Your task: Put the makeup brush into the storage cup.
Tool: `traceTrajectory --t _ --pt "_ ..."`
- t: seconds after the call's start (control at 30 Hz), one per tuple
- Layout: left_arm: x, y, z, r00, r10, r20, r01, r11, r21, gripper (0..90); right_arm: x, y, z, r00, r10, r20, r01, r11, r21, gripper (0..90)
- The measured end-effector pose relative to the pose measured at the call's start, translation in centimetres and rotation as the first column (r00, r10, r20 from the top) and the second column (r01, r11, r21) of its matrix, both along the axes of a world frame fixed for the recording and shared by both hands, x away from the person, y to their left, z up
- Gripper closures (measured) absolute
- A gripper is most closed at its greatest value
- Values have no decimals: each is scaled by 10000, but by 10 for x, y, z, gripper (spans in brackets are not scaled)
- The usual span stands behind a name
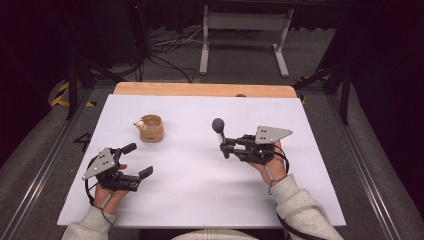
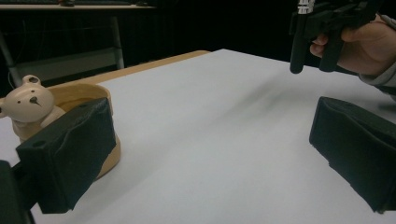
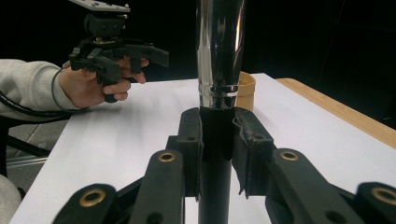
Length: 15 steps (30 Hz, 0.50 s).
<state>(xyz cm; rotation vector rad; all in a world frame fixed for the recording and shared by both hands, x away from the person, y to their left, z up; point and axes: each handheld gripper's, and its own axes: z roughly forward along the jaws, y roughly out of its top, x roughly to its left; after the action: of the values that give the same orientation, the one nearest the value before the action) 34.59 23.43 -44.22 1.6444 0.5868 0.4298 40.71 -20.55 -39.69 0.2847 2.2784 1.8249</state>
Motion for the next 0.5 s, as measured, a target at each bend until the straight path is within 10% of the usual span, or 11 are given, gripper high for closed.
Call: traceTrajectory --t 0.5 --pt "4 -6 6 9992 -392 -85 392 9992 14 3 -3 31 -16 9993 338 164 -343 9989 324 744"
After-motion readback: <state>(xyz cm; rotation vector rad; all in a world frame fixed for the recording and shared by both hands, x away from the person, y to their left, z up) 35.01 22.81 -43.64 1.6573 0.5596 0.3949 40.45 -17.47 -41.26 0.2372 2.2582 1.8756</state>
